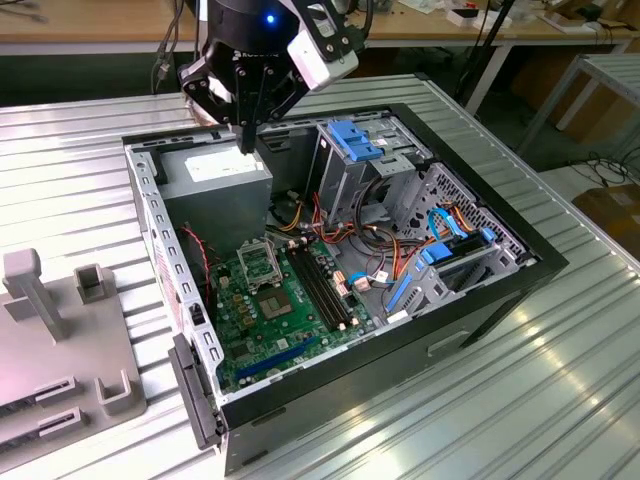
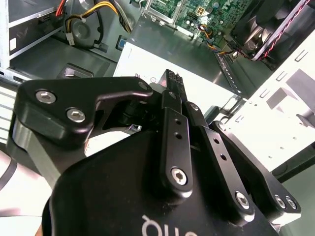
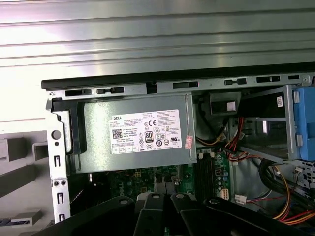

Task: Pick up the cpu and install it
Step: 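Reach for the cpu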

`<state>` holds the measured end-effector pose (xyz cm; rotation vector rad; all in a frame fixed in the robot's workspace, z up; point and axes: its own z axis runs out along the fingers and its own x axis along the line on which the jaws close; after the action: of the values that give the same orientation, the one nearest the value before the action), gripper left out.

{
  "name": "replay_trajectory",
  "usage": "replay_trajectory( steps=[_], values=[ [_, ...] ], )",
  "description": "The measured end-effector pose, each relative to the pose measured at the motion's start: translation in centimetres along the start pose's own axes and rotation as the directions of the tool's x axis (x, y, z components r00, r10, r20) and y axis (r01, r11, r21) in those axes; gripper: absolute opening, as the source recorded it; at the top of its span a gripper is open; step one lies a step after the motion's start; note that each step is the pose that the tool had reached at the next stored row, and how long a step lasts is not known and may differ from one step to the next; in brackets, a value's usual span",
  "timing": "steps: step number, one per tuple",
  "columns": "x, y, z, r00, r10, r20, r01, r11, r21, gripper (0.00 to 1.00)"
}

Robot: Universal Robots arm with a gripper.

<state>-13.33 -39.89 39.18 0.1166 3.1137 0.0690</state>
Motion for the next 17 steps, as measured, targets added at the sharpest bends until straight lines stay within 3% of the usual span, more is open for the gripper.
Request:
replay_trajectory(
  steps=[17],
  values=[
    [0.78, -0.06, -0.02, 1.0000, 0.000, 0.0000, 0.000, 1.0000, 0.0001, 0.11]
  ],
)
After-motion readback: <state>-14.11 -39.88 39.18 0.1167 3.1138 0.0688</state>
